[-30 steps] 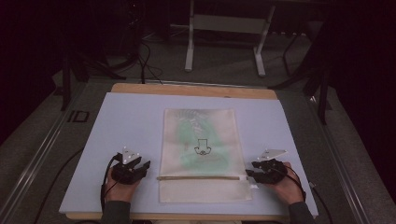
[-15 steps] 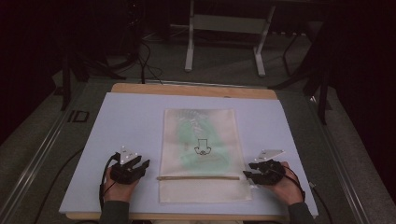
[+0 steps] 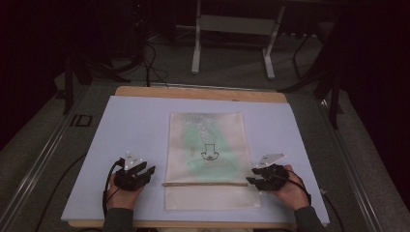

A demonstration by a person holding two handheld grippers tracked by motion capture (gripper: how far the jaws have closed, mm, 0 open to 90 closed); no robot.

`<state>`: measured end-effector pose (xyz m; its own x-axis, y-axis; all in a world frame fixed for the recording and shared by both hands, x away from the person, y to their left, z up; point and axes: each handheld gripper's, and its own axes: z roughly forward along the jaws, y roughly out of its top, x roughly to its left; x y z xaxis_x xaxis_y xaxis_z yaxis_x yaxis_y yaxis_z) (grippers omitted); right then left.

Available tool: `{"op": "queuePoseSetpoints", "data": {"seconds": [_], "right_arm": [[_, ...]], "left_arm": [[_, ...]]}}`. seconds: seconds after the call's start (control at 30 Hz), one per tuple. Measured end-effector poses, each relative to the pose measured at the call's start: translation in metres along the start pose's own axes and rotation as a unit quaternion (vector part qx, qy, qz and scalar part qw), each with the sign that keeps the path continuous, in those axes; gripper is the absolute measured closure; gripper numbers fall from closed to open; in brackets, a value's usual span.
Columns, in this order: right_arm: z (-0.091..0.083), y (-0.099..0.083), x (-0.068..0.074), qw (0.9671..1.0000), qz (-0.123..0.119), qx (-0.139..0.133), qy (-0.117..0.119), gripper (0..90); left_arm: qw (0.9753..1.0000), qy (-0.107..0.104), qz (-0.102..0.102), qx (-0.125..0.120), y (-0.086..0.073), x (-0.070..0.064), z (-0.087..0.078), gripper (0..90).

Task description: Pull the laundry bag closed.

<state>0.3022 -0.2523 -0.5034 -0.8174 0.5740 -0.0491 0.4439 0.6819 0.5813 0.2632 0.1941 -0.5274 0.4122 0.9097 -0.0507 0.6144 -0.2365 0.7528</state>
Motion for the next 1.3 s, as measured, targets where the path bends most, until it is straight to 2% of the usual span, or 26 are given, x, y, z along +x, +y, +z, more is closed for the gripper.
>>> {"op": "queuePoseSetpoints", "data": {"seconds": [0.2, 0.3, 0.6, 0.87, 0.97, 1.13, 1.3], "right_arm": [[0.000, 0.005, 0.007, 0.9997, -0.018, 0.003, 0.014, 58.1], [-0.001, 0.008, 0.009, 0.9997, -0.019, 0.002, 0.017, 58.1], [0.006, 0.026, 0.027, 0.9981, -0.049, 0.002, 0.036, 59.4], [0.013, 0.040, 0.037, 0.9955, -0.076, 0.008, 0.056, 59.2], [0.015, 0.046, 0.040, 0.9948, -0.082, 0.009, 0.060, 58.9], [0.023, 0.056, 0.047, 0.9925, -0.091, 0.016, 0.080, 56.4], [0.029, 0.063, 0.052, 0.9910, -0.100, 0.022, 0.086, 56.6]], "left_arm": [[1.0000, -0.002, 0.003, -0.001, 0.000, 0.000, 0.000, 60.3], [1.0000, -0.003, 0.005, -0.002, 0.000, -0.001, 0.000, 60.3], [0.9999, -0.006, 0.016, 0.001, 0.001, -0.006, 0.002, 60.2], [0.9999, -0.005, 0.010, 0.000, 0.000, -0.004, 0.001, 60.2], [1.0000, -0.005, 0.009, 0.002, 0.000, -0.004, 0.001, 60.3], [0.9999, -0.004, 0.009, 0.002, 0.000, -0.004, 0.001, 60.5], [0.9999, -0.004, 0.011, 0.002, 0.000, -0.005, 0.001, 60.5]]}}
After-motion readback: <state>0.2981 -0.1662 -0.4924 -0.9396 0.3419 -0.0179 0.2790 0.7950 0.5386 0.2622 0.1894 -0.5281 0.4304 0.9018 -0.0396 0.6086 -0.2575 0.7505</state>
